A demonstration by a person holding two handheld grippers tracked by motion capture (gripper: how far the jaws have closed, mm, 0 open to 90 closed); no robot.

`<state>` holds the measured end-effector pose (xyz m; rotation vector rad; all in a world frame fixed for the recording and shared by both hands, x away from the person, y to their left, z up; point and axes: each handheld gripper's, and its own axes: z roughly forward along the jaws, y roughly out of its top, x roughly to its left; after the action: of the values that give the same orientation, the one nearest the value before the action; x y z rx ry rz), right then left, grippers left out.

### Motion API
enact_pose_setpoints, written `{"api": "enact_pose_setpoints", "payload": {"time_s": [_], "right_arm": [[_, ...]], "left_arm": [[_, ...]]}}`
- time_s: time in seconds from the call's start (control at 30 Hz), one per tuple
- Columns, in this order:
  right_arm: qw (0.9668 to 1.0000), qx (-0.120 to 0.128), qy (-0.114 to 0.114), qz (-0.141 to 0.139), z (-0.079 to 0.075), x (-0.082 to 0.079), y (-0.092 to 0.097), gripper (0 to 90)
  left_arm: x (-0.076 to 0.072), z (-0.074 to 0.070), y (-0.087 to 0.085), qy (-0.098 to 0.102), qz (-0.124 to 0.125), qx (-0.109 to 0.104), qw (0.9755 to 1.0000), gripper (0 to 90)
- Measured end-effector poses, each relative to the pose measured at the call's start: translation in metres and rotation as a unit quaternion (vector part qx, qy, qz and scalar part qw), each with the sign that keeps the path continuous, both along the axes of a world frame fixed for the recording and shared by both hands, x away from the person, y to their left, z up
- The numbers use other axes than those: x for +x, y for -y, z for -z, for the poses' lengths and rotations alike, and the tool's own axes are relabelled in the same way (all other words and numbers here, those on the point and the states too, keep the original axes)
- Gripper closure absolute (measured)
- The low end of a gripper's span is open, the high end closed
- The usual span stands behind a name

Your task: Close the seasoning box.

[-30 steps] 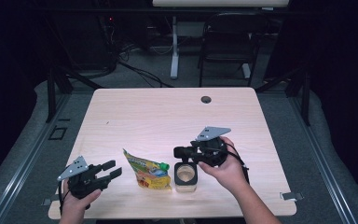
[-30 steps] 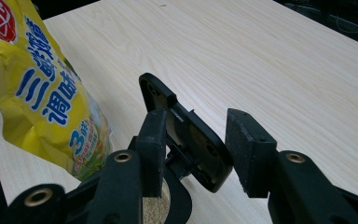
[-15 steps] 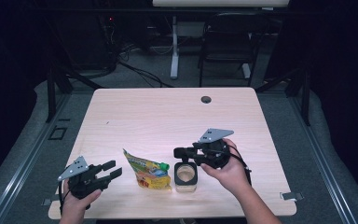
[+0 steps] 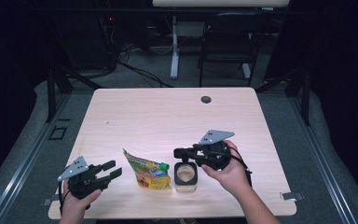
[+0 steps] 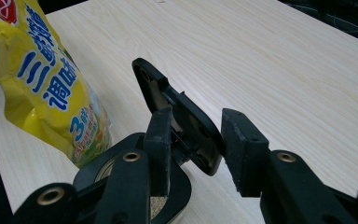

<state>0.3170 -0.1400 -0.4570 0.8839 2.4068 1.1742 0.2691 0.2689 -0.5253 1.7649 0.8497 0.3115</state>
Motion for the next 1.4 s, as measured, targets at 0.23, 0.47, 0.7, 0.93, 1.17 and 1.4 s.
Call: {"api": "enact_pose_setpoints", "payload": {"time_s": [0.23, 0.47, 0.7, 0.93, 1.17, 1.4], "right_arm": [[1.0, -0.001, 0.001, -0.001, 0.0, -0.002, 0.002, 64.7], [1.0, 0.004, 0.003, -0.002, 0.002, -0.005, 0.002, 64.9], [1.0, 0.003, 0.002, -0.002, 0.003, -0.008, 0.004, 65.5], [1.0, 0.0, 0.006, -0.002, 0.003, -0.01, 0.006, 68.6], [1.0, -0.004, 0.009, -0.002, 0.002, -0.012, 0.007, 71.5], [0.9999, -0.005, 0.009, 0.0, 0.002, -0.013, 0.009, 73.5]], "left_arm": [[0.0, 0.0, 0.0, 0.001, -0.001, 0.0, 1.0, 54.1], [0.0, 0.0, 0.0, -0.001, -0.001, -0.002, 1.0, 54.1], [0.0, 0.0, 0.0, -0.001, -0.001, -0.002, 1.0, 54.1], [0.0, 0.0, 0.0, 0.001, -0.002, -0.001, 1.0, 54.1], [0.0, 0.0, 0.0, 0.001, -0.002, 0.001, 1.0, 54.1], [0.0, 0.001, 0.0, -0.002, -0.002, -0.001, 1.0, 54.1]]}}
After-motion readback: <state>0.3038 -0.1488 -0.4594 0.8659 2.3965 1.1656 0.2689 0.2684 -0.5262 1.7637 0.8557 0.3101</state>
